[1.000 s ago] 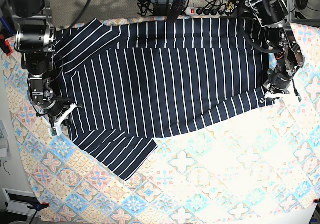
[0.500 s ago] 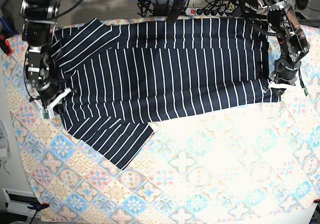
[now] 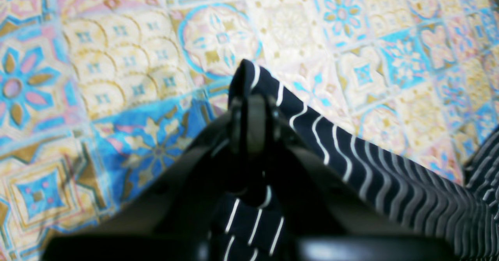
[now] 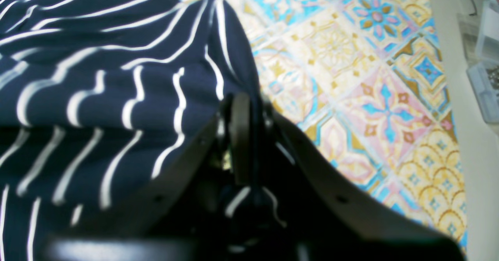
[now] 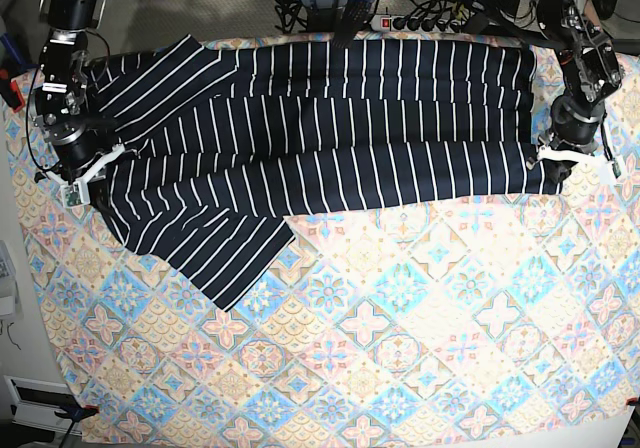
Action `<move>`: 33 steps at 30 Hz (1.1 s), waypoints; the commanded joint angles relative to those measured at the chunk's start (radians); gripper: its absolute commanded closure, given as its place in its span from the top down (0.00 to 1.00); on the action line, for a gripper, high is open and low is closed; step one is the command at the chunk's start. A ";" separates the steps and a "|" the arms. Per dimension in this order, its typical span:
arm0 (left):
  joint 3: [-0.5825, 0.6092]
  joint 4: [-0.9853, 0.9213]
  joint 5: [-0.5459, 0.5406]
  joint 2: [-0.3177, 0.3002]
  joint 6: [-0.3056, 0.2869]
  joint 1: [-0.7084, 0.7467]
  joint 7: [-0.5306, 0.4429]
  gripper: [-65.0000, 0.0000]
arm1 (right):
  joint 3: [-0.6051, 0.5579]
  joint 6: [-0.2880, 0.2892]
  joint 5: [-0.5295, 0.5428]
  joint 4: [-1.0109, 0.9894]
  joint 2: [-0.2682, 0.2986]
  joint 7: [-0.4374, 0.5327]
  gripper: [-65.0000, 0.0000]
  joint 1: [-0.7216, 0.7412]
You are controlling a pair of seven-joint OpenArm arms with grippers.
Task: Fold the T-shirt properly
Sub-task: 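Pull both side edges away from the robot, folding the shirt lengthwise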
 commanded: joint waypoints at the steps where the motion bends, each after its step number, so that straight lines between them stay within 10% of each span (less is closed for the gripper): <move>1: -0.011 0.022 -0.010 -0.015 -0.002 -0.001 -0.020 0.00 | 0.008 -0.007 0.016 0.037 0.022 0.027 0.01 -0.003; 33: 0.071 -0.159 0.111 -0.017 -0.051 0.061 -0.020 0.02 | 0.117 -0.007 0.016 0.211 -0.015 0.025 0.02 -0.230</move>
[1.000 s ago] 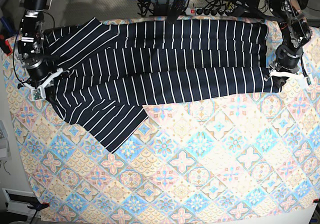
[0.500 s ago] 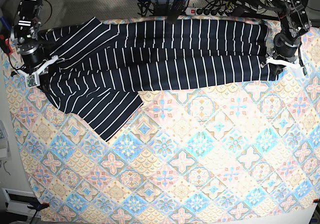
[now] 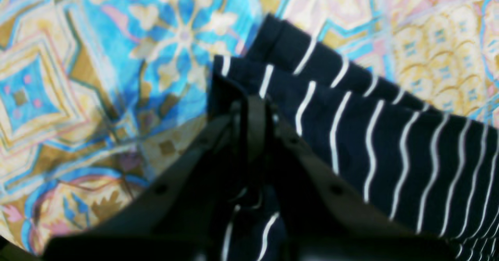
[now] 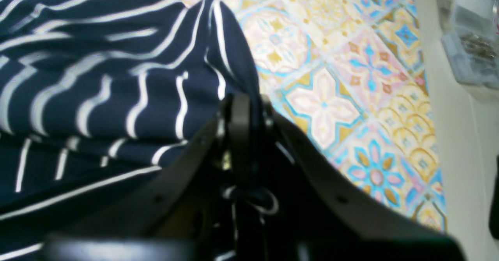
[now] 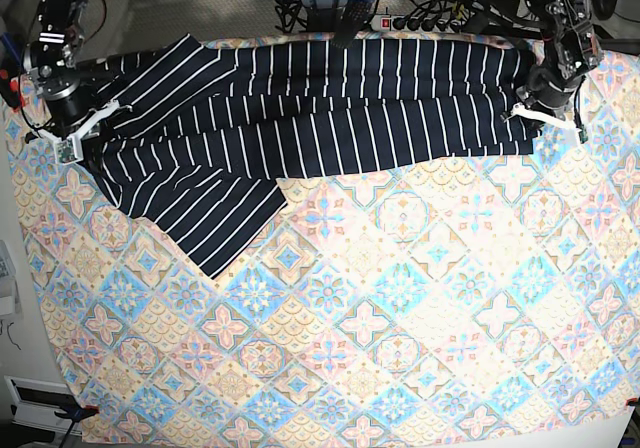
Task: Fold the T-shirt properly
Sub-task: 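Pull both side edges away from the robot, folding the shirt lengthwise, then regrasp the shirt's side edge with the right gripper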
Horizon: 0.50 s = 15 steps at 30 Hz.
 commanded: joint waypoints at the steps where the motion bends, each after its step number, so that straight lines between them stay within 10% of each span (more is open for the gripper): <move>1: -0.006 0.016 -0.007 -0.014 -0.002 0.000 -0.012 0.06 | 0.015 -0.009 0.016 0.017 0.020 0.024 0.02 0.002; 6: -0.011 0.016 -0.009 -0.014 0.003 0.000 -0.012 0.26 | 0.068 -0.016 0.016 0.023 0.018 0.023 0.17 0.008; 15: -0.012 0.016 -0.011 -0.014 0.003 -0.003 -0.017 0.27 | 0.159 -0.016 0.014 0.043 -0.063 -0.063 0.34 0.120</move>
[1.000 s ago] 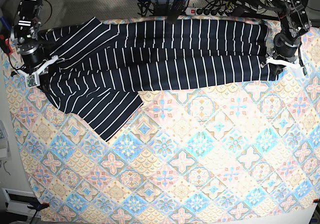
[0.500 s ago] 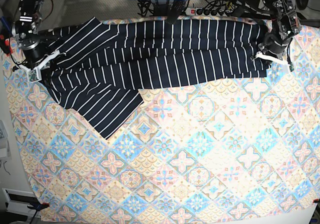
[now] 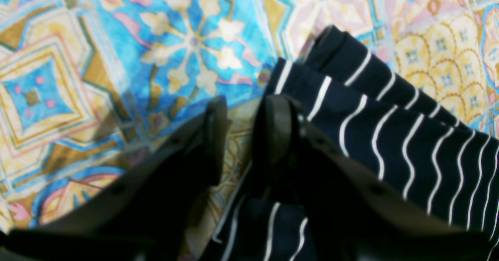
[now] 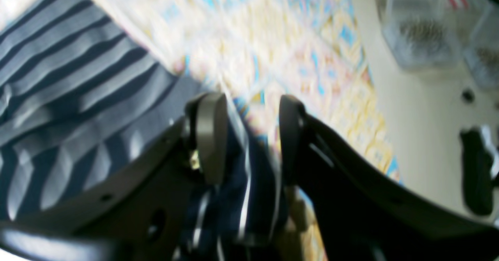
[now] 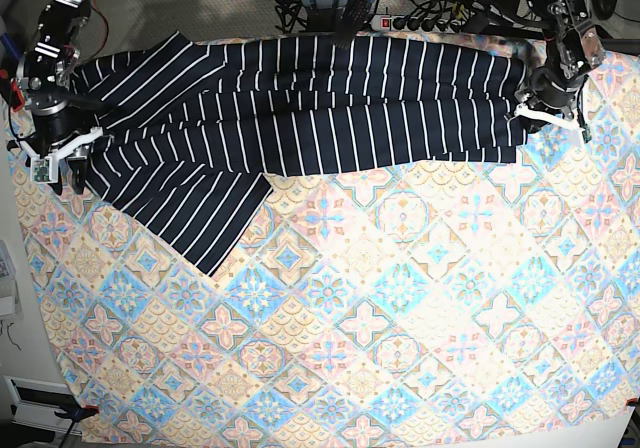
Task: Fold the T-shirt properly
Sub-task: 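Regrasp the shirt's side edge with the right gripper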
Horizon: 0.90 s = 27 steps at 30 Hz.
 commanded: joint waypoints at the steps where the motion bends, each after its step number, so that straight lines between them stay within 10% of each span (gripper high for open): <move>1: -0.006 0.016 -0.009 -0.011 -0.001 -0.003 -0.017 0.27 | -0.003 -0.007 0.014 0.019 0.024 0.021 0.34 0.013; 27: -0.006 0.020 -0.013 -0.011 -0.001 -0.003 -0.015 0.27 | -0.456 -0.007 0.009 -0.406 0.102 -0.150 0.39 0.407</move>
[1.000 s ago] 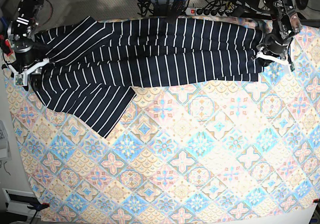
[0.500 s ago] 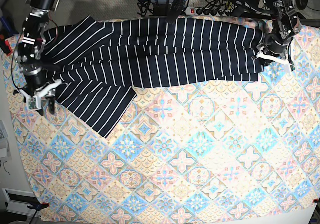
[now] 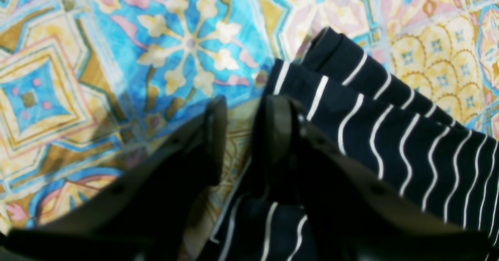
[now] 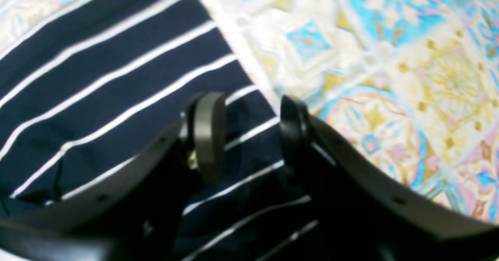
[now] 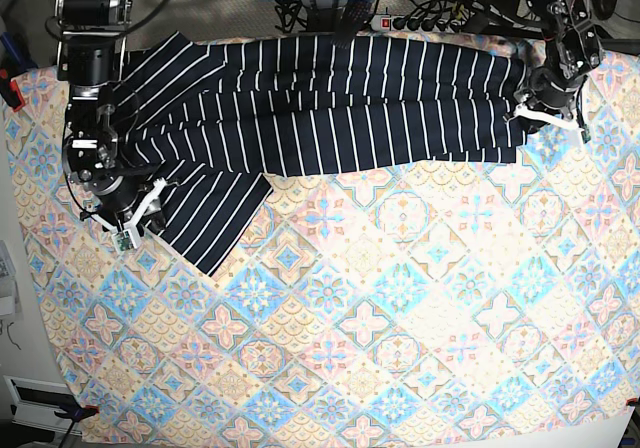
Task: Fold the T-shirt properly
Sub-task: 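Regrasp the shirt's side edge with the right gripper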
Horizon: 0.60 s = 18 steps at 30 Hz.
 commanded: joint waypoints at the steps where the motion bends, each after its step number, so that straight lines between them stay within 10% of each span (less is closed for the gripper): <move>1: -0.006 0.018 -0.009 -0.014 -0.001 -0.003 -0.015 0.27 | 0.008 -0.008 0.009 0.011 0.023 0.017 0.43 0.015; 7: -0.006 0.018 -0.009 -0.014 -0.001 -0.005 -0.015 0.27 | 0.006 -0.008 0.009 -0.001 0.023 0.018 0.58 0.017; 18: -0.004 0.018 -0.009 -0.012 -0.001 -0.028 -0.011 0.27 | -0.047 0.089 0.009 -0.136 0.023 0.023 0.45 0.035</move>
